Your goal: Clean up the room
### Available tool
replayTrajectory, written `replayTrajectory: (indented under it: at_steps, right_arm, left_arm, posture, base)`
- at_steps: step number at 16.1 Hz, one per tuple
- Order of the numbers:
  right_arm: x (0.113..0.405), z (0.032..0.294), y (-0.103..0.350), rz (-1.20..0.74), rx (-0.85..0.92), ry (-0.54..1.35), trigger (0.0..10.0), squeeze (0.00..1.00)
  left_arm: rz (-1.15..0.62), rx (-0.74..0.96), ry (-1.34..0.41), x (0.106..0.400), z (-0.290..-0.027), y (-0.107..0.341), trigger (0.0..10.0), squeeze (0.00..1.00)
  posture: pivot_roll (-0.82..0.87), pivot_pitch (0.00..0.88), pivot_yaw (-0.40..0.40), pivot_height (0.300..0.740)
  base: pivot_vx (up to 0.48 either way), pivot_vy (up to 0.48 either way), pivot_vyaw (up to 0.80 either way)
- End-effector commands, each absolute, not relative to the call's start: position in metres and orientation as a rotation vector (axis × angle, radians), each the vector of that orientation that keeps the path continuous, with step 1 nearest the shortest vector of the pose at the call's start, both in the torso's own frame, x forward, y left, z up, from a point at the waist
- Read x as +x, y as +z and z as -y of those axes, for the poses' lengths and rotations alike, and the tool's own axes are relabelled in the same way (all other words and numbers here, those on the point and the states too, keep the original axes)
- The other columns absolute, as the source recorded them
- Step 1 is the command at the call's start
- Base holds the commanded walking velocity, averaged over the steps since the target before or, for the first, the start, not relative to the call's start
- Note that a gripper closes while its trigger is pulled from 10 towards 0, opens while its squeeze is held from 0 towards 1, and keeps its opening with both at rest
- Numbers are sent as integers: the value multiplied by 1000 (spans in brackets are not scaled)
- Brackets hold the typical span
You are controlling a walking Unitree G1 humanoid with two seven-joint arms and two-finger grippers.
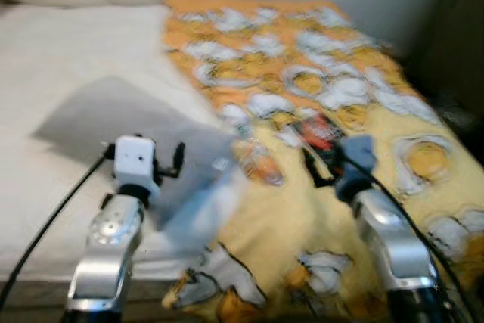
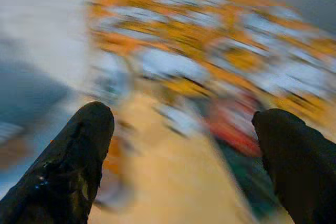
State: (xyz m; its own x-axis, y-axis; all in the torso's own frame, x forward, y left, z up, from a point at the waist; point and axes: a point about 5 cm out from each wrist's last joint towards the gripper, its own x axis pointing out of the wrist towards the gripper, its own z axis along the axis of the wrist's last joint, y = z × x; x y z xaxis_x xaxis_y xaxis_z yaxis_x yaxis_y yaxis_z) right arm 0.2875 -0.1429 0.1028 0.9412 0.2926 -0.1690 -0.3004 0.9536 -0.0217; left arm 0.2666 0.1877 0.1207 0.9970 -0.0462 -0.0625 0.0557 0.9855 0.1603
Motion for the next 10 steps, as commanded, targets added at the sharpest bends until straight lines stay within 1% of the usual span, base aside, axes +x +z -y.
replayTrajectory:
  at_steps: [1, 2, 4, 5, 6, 10]
  right_arm:
    - [286, 135, 104, -178, -18, 372, 10000, 0]
    - [285, 134, 102, -194, 11, 388, 10000, 0]
    - [281, 133, 101, -224, -15, 486, 10000, 0]
    - [281, 133, 102, -227, -8, 496, 10000, 765]
    - [283, 133, 104, -228, 11, 500, 10000, 1000]
    - [295, 131, 104, -300, 27, 486, 10000, 1000]
  left_arm:
    - [-48, 177, -56, 266, -189, 124, 10000, 314]
    - [-43, 176, -66, 265, -189, 125, 10000, 314]
    - [-82, 234, -159, 262, -187, 123, 10000, 306]
    - [-86, 246, -176, 262, -186, 123, 10000, 310]
    - [-93, 263, -203, 262, -186, 123, 10000, 306]
    - [-113, 296, -268, 263, -189, 124, 10000, 310]
  posture:
    - [94, 0, -49, 740]
    - [94, 0, -49, 740]
    - [98, 0, -49, 740]
    - [98, 0, -49, 740]
    - [99, 0, -43, 740]
    - [103, 0, -36, 740]
  base:
    - [0, 0, 0]
    - [0, 0, 0]
    - [0, 0, 0]
    - [0, 0, 0]
    - [0, 0, 0]
    - [0, 0, 0]
